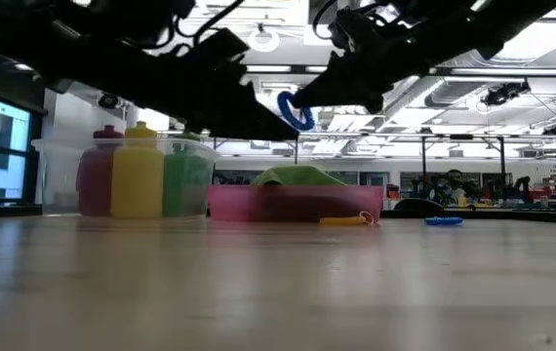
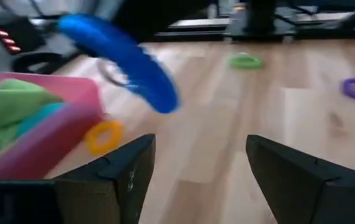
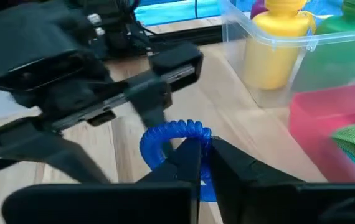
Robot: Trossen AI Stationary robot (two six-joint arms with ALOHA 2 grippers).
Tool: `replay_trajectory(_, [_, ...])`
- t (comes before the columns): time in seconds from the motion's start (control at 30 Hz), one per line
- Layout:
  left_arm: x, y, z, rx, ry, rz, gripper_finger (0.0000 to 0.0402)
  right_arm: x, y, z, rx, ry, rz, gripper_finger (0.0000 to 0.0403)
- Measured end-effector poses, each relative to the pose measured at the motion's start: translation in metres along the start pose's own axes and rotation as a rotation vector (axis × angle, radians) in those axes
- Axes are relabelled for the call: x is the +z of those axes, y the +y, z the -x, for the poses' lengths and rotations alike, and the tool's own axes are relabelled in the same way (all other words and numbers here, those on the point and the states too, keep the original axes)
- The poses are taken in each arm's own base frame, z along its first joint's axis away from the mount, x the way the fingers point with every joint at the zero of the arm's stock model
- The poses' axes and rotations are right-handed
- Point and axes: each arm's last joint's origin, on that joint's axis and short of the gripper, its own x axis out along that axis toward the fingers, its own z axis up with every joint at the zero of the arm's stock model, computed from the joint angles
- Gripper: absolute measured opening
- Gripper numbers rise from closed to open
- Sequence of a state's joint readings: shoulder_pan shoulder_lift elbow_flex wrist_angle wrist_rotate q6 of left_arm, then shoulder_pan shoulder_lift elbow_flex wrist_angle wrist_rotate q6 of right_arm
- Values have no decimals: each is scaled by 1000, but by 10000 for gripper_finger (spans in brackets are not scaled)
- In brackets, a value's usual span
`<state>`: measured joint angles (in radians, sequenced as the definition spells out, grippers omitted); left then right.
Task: Pick & Place Sports Items
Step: Put the blue spring keychain into the bottom transparent bin
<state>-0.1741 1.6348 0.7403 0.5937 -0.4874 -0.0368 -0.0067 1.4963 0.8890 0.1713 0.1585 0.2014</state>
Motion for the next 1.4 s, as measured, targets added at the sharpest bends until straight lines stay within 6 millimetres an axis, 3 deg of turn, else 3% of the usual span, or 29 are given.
replay_trajectory(0.27, [11,5,0,138,-96,-50,203,0,0,0,0,0,23,0])
replay_trajectory(0.47, [18,12,-2,143,-169,62,196,0,-1,0,-47,-8,29,0])
replay_trajectory(0.6, [18,11,-2,115,-172,74,153,0,-1,0,-51,-8,49,0])
replay_trajectory(0.83, [18,3,1,95,-171,3,10,0,0,0,-41,-7,69,0])
replay_trajectory(1.1, [18,-8,7,92,-170,-77,4,0,2,1,-30,-11,-24,2])
replay_trajectory(1.23, [18,-15,11,76,-173,-80,5,0,2,1,-27,-13,-36,32])
replay_trajectory(1.4, [17,-17,14,138,-162,-116,4,5,3,1,-2,-53,-43,117])
